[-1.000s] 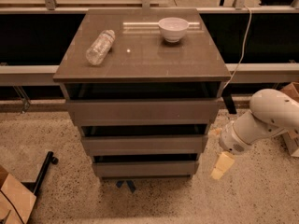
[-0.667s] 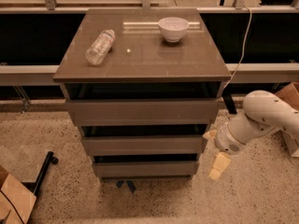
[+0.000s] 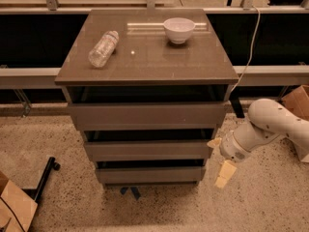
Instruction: Open bottom drawer
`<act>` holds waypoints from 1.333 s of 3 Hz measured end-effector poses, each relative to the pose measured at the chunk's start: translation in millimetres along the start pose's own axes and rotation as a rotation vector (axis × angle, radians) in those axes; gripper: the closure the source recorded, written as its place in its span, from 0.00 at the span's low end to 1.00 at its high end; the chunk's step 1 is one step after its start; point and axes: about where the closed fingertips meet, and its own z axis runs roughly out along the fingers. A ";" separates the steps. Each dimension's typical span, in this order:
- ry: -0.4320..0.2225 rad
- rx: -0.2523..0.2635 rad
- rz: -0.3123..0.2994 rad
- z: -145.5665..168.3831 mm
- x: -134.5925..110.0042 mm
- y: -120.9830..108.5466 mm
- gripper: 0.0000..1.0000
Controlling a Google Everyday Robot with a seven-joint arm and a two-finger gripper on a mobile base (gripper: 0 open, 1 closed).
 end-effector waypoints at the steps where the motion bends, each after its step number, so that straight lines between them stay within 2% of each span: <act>1: 0.032 0.022 0.051 11.7 12.8 3.4 0.00; 2: 0.002 0.082 0.060 34.1 25.8 -9.4 0.00; 3: -0.039 0.113 0.082 56.7 42.2 -29.6 0.00; 4: -0.132 0.120 0.115 77.7 61.1 -46.9 0.00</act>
Offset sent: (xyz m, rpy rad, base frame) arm 0.0138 -0.0117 -0.0700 -0.0107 -0.1115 -0.1466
